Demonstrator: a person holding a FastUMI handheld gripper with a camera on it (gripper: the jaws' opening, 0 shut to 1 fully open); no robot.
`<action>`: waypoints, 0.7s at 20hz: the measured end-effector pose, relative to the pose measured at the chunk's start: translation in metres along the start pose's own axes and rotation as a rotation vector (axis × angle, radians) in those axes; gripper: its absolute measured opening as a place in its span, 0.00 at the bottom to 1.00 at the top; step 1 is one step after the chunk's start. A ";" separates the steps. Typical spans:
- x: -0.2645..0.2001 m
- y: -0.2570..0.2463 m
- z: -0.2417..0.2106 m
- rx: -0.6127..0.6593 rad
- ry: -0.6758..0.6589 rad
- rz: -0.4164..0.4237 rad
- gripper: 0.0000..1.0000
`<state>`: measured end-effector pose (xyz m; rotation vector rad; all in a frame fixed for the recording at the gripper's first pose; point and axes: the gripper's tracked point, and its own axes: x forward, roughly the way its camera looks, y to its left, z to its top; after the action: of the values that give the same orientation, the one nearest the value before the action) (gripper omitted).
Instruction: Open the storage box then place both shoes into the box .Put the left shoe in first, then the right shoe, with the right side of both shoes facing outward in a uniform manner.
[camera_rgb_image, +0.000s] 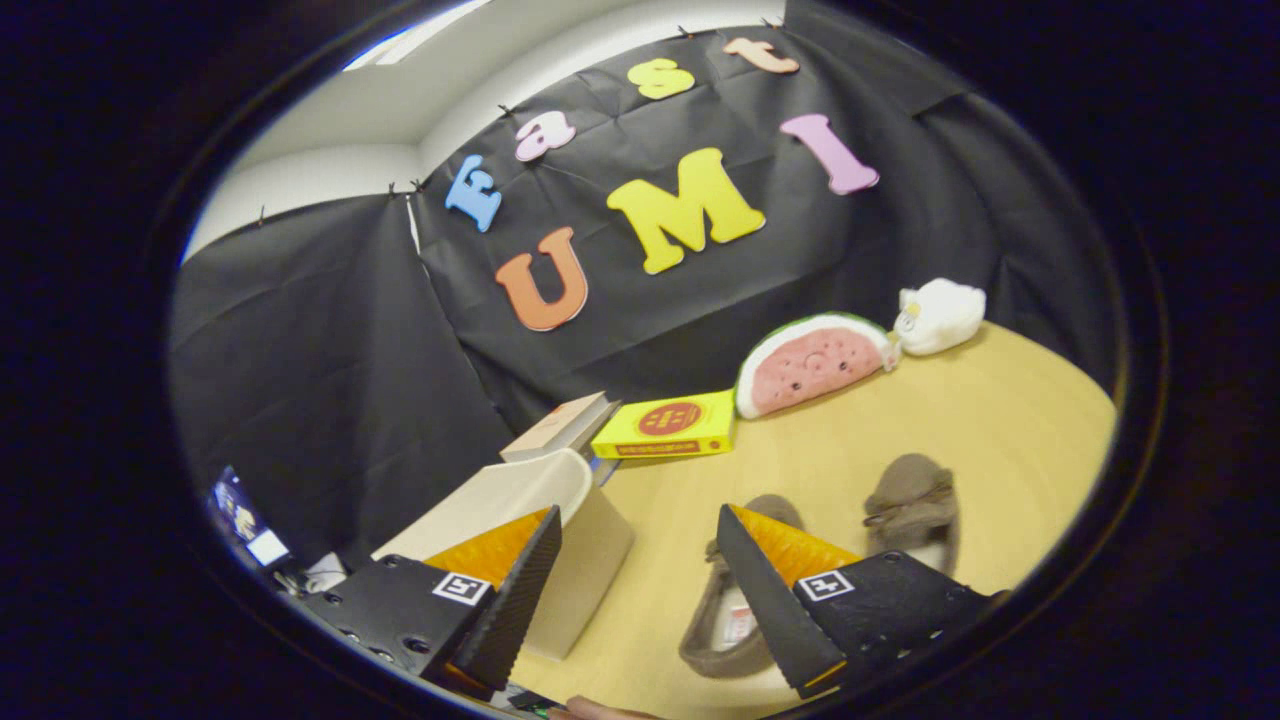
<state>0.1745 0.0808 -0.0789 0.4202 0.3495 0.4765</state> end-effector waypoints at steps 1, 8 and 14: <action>0.012 0.006 -0.004 0.050 0.028 0.053 0.95; 0.090 0.038 -0.030 0.433 0.226 0.308 0.95; 0.110 0.062 -0.052 0.582 0.336 0.423 0.95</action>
<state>0.2218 0.2018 -0.1192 0.9954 0.7373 0.8650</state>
